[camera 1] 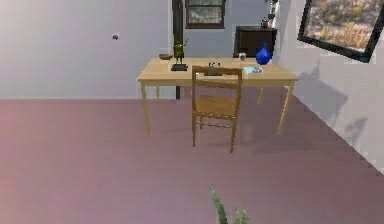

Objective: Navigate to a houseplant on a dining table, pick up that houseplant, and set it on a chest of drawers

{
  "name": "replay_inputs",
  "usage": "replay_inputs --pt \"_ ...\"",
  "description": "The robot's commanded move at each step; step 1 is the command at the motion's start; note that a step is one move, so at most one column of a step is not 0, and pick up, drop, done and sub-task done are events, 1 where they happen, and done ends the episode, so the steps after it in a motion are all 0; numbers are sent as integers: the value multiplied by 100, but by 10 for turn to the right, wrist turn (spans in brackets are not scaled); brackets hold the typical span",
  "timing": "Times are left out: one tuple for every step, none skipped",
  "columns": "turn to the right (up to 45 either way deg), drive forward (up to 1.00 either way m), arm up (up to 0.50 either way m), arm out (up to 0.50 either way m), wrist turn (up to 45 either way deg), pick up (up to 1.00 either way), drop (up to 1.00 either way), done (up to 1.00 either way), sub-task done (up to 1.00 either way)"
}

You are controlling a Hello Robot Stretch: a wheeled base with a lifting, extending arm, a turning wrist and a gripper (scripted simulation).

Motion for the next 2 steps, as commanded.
replay_inputs --pt "0 20 0 0 0 0 0 0 0" --pt "450 0 0 0 0 0 0 0 0"
